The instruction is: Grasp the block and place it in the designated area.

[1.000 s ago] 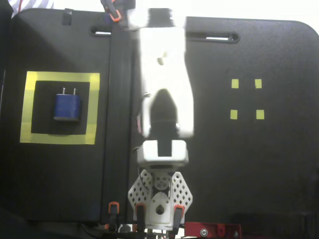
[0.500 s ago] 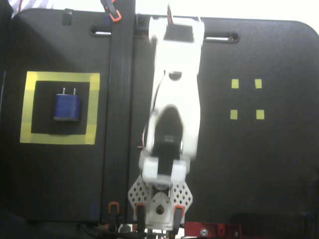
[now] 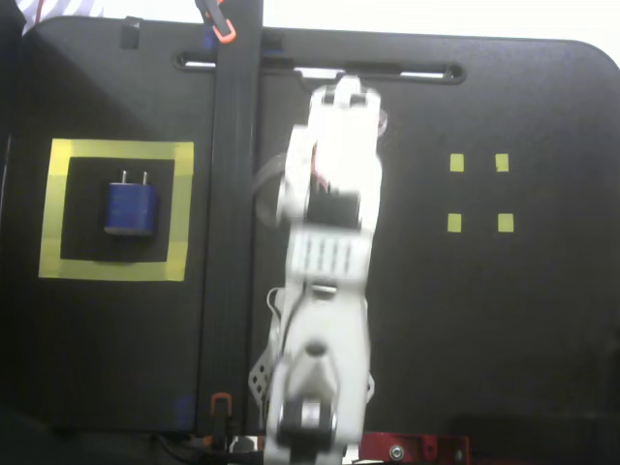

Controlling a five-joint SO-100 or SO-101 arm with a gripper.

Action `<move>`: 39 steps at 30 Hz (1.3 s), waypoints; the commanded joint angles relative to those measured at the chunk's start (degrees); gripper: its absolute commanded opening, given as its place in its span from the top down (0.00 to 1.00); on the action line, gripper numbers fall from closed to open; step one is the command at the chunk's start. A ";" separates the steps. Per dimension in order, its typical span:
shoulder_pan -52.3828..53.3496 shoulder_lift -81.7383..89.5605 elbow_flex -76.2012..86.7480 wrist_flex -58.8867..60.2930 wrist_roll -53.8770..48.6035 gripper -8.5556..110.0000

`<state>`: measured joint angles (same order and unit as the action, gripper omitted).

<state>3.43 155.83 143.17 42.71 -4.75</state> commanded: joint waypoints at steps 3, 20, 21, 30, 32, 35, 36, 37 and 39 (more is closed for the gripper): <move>-1.32 10.99 8.00 -4.48 0.35 0.93; -4.13 33.40 35.77 -14.33 0.00 0.93; -3.87 33.40 36.65 -14.50 -0.18 0.93; -3.78 33.49 36.83 -3.08 -0.35 0.93; -3.78 33.49 36.83 0.35 -0.35 0.92; -3.87 33.49 36.83 1.32 -0.26 0.93; -3.96 33.49 36.83 1.32 -0.26 0.93; -4.22 33.49 36.83 1.32 -0.35 0.93; -4.31 33.49 36.83 1.32 -0.35 0.93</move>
